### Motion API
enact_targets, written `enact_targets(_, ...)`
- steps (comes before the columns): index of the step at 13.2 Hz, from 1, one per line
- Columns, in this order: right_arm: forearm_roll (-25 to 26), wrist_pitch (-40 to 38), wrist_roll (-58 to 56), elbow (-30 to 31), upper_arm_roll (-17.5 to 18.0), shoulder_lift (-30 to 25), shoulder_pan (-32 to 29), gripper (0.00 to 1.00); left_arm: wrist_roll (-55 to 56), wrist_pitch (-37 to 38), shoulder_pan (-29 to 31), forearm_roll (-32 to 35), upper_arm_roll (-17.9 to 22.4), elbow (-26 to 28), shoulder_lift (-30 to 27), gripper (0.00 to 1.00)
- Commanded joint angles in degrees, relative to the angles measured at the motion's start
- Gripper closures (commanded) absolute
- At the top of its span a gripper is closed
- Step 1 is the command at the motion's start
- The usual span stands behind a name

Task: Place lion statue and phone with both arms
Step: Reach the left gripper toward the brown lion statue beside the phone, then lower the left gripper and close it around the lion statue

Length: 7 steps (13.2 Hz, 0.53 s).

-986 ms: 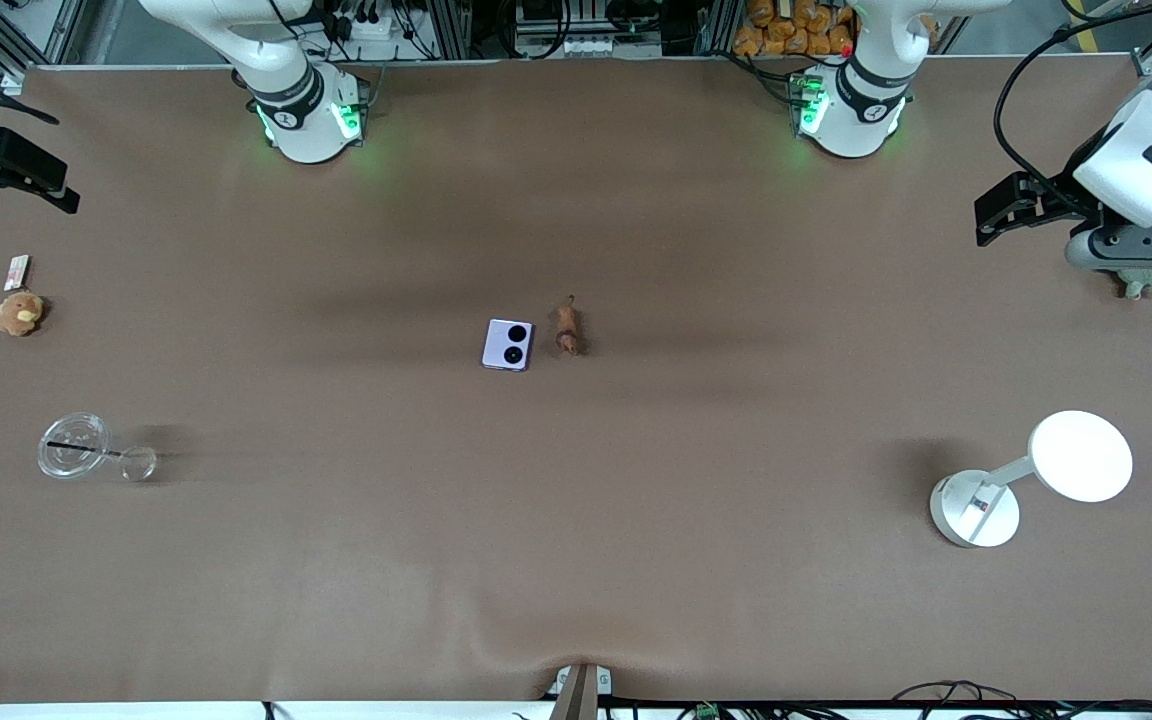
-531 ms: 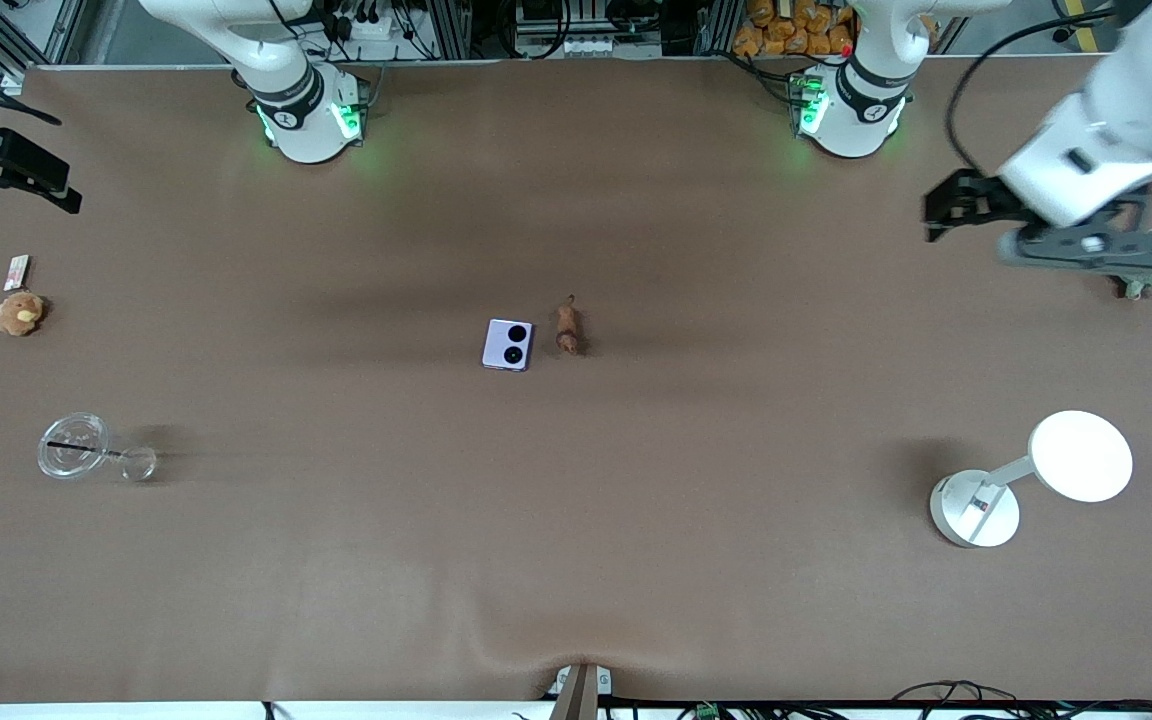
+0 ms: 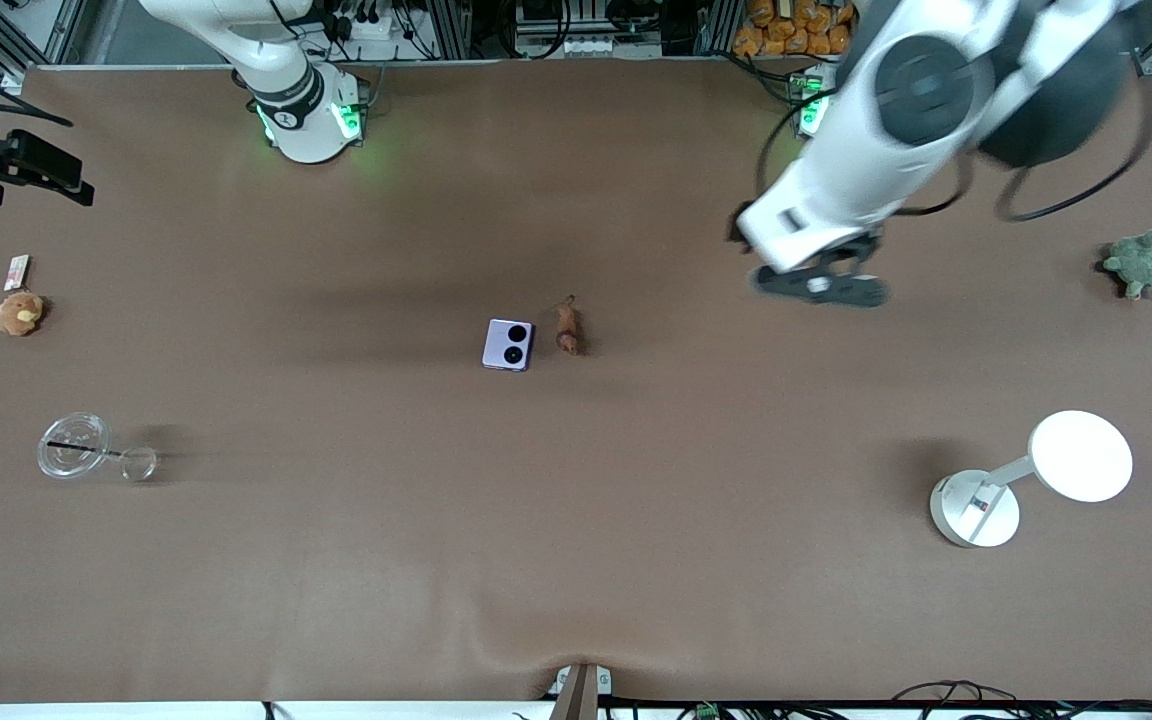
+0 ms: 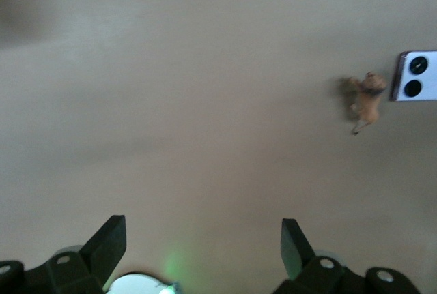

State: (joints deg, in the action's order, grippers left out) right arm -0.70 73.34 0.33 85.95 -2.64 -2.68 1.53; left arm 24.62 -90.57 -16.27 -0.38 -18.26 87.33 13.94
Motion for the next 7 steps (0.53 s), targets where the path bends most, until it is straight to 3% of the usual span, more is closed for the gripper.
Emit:
enact_targets(1,1.1,-1.5,-0.5,-0.8,0.0,0.3,0.3,0.0,5.4,-4.9,-5.1,-0.3,0.2,-3.1,7.1,0.0)
enact_targets(7,1.1,-1.5,-0.5,-0.5,0.0,0.3,0.1,0.0,13.5,-16.9,-14.5,0.3,0.9,-6.3,20.1,0.0)
